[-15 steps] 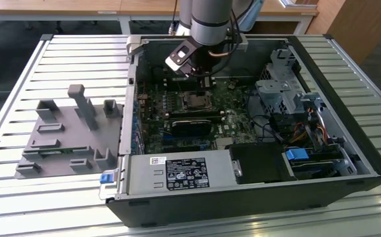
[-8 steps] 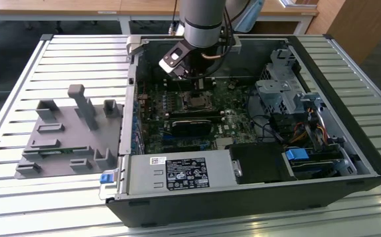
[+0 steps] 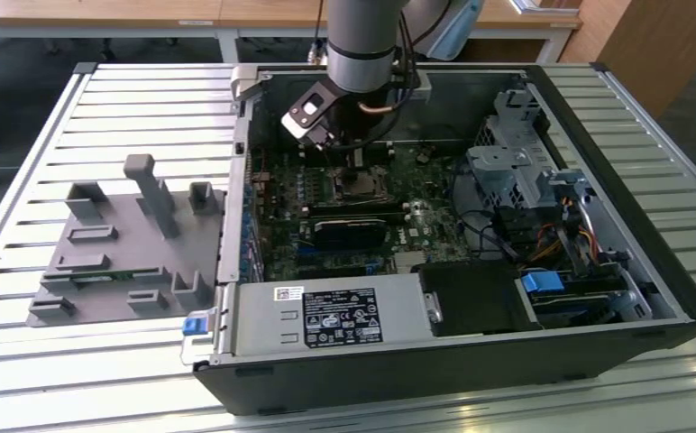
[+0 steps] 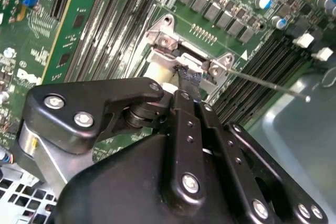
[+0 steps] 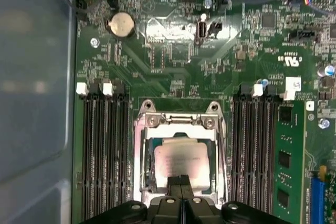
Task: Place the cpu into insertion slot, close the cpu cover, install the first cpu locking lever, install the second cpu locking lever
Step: 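Close the cpu cover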
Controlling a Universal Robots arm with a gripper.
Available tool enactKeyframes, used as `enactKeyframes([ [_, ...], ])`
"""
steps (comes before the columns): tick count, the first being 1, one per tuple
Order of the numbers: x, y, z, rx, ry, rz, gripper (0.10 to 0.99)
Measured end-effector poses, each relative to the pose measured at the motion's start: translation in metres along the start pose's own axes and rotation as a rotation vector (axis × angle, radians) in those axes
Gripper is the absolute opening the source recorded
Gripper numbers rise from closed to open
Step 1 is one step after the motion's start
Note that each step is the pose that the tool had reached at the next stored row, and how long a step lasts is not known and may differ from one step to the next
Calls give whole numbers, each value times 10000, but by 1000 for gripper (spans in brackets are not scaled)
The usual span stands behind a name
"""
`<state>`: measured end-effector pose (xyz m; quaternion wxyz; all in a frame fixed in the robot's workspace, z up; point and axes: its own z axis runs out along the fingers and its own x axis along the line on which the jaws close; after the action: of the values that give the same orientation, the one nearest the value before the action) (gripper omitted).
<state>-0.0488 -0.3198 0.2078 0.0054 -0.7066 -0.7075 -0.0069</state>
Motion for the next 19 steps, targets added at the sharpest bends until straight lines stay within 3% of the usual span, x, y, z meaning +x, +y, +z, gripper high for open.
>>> enactKeyframes([
  [11,-3,15,88,5,-3,1,106],
  [16,0,106,92,-1,107,0,106],
  [19,10,118,69,-16,162,-1,106],
])
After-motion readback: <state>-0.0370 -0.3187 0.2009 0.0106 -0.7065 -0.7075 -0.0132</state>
